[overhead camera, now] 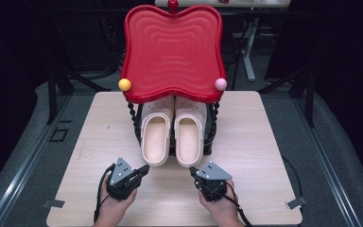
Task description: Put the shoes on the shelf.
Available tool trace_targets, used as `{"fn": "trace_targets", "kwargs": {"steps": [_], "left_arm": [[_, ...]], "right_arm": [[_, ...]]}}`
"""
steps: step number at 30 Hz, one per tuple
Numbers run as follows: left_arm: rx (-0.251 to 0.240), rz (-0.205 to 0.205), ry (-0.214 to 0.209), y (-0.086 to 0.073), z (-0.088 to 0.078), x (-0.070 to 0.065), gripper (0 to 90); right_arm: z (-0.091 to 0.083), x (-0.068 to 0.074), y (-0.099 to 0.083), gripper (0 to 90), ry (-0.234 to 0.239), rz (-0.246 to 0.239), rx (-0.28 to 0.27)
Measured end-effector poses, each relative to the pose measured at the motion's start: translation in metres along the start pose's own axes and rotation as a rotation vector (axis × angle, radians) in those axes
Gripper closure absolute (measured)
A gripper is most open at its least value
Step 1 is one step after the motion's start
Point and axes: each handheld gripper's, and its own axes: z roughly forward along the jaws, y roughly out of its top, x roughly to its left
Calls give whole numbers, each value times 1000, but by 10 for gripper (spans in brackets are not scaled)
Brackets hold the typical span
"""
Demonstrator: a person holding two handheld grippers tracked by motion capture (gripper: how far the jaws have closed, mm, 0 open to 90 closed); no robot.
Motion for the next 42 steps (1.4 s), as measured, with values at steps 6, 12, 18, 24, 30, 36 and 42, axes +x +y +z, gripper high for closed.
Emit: {"fn": "trace_targets", "kwargs": {"steps": [6,12,18,24,30,36,42], "left_arm": [[6,3,8,2,-1,-1,899],[-4,25,26,9,0,2,899],[-10,14,31,15,5,7,899],[-28,1,38,27,15,9,899],[-26,0,49,43,28,12,899],[-25,-10,60,52,36,18,899],[-19,-11,69,59,44,19,899]], "right_arm": [[-2,0,1,899,-1,3,-4],[-6,-4,8,900,-13,-6,-14],[-7,-13,18,900,-32,-3,-18],[2,-19,30,900,-59,-12,-27],[12,-30,42,899,-86,-3,-27],[20,-40,47,899,-100,20,-21],[26,-41,52,897,-90,32,-26]]}}
